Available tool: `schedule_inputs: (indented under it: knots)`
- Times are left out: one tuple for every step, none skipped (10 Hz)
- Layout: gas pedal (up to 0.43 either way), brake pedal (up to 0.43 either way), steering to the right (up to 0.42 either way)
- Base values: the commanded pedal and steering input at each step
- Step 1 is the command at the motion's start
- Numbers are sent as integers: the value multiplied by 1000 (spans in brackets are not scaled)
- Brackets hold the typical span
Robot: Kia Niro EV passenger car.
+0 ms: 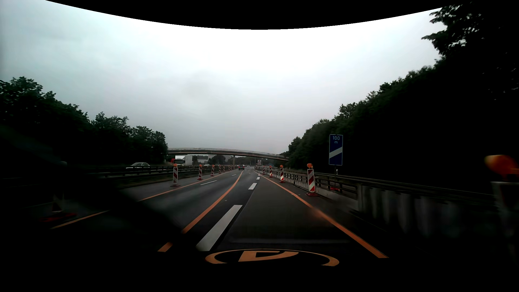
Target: Follow the waypoints while adhering to traffic rules and regulations
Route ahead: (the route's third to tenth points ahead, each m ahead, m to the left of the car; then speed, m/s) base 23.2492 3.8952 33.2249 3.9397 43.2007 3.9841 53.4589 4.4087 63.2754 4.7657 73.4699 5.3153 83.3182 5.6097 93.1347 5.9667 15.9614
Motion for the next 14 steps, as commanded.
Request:
schedule_inputs:
  knots:
    - [87, 0, -17]
    - [87, 0, -18]
    - [87, 0, -18]
    - [87, 0, -18]
    - [87, 0, -20]
    - [87, 0, -20]
    - [87, 0, -20]
    - [87, 0, -19]
    - [87, 0, -17]
    - [87, 0, -15]
    - [87, 0, -13]
    - [87, 0, -13]
    - [87, 0, -13]
    - [87, 0, -12]
